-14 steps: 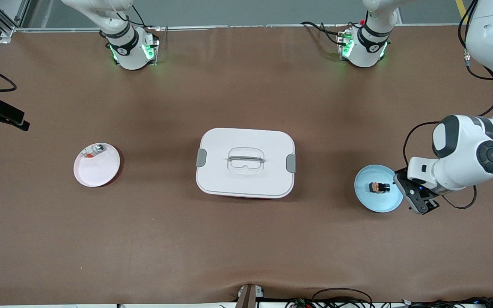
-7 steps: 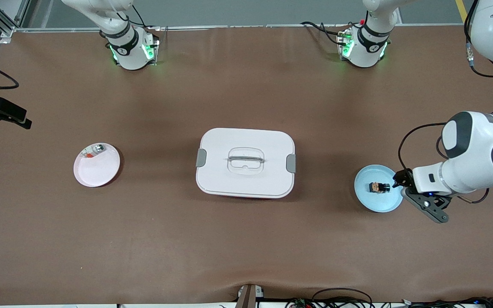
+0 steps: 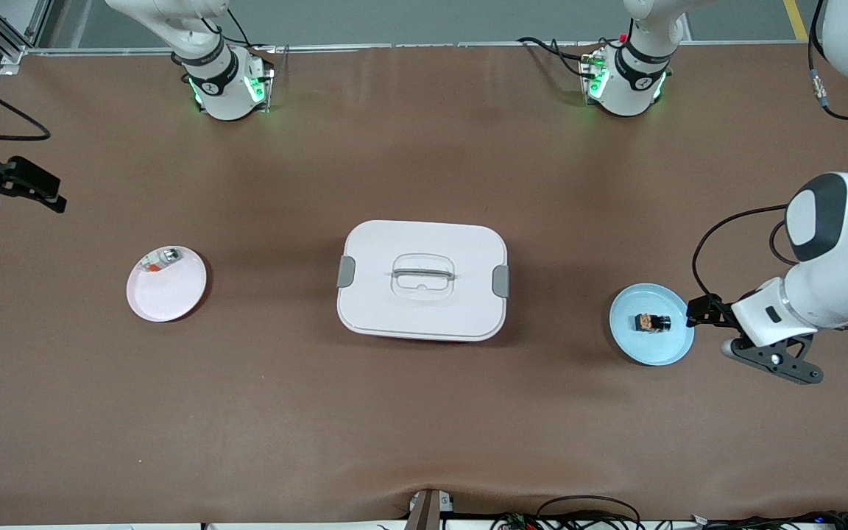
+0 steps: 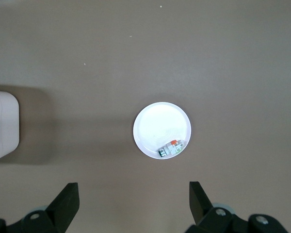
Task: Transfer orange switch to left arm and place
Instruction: 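Open the left gripper to release the switch on the plate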
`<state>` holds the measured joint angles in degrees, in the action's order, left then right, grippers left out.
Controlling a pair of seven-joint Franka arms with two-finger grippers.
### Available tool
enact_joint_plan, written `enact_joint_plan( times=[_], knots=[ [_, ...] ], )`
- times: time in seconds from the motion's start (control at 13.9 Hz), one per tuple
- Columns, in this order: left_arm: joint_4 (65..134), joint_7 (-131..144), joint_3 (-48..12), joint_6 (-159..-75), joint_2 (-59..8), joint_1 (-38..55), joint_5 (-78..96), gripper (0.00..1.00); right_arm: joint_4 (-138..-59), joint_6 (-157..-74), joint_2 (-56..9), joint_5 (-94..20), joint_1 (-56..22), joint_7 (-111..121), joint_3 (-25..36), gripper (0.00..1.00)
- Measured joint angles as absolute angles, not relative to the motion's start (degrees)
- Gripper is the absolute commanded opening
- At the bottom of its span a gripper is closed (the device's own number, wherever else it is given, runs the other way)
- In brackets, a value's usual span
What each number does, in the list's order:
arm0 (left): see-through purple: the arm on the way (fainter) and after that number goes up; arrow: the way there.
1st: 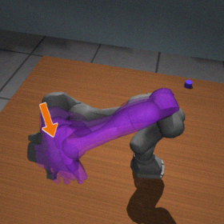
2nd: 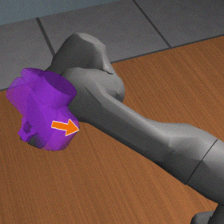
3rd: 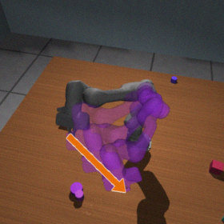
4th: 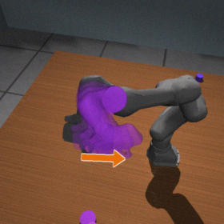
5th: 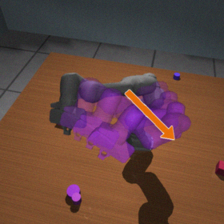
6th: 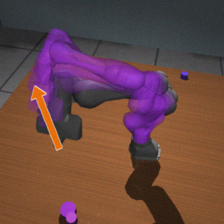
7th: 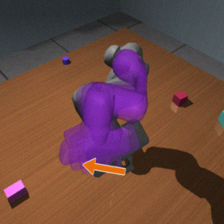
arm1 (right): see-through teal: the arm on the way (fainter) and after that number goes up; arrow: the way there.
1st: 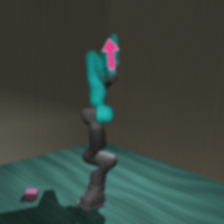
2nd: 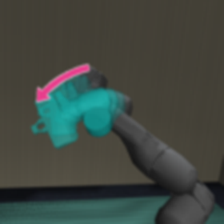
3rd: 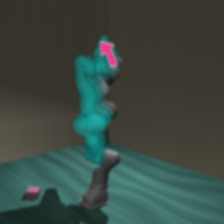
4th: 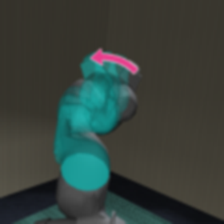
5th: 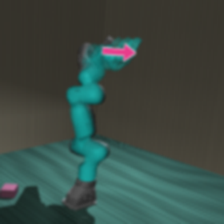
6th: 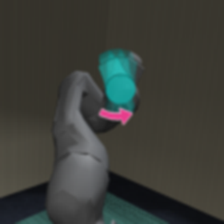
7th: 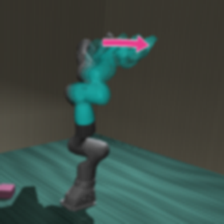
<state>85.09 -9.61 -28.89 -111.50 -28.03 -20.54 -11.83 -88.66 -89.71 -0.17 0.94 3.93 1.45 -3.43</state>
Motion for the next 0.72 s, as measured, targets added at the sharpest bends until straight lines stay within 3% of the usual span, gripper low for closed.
enact_joint_plan(
  times=[0.72],
  knots=[
    [84.8, 7.4, -31.0, -102.0, -19.6, -20.4, -11.8, 1.0, -89.0, -90.2, 0.9, 1.0, 3.9, 3.7, -2.8, 1.0]
  ],
)
